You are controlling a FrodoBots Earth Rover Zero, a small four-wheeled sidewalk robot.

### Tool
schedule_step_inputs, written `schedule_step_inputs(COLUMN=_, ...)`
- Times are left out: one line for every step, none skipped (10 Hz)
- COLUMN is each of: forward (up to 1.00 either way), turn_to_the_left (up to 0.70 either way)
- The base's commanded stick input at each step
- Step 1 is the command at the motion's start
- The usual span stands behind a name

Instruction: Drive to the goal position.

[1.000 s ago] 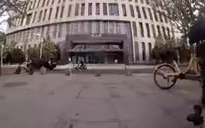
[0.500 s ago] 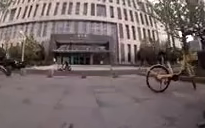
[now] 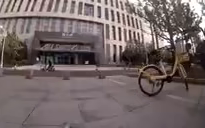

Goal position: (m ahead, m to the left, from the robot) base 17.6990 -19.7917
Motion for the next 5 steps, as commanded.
schedule_step_inputs(forward=1.0, turn_to_the_left=0.0)
schedule_step_inputs(forward=1.0, turn_to_the_left=0.0)
schedule_step_inputs(forward=1.0, turn_to_the_left=0.0)
schedule_step_inputs(forward=1.0, turn_to_the_left=0.0)
schedule_step_inputs(forward=1.0, turn_to_the_left=0.0)
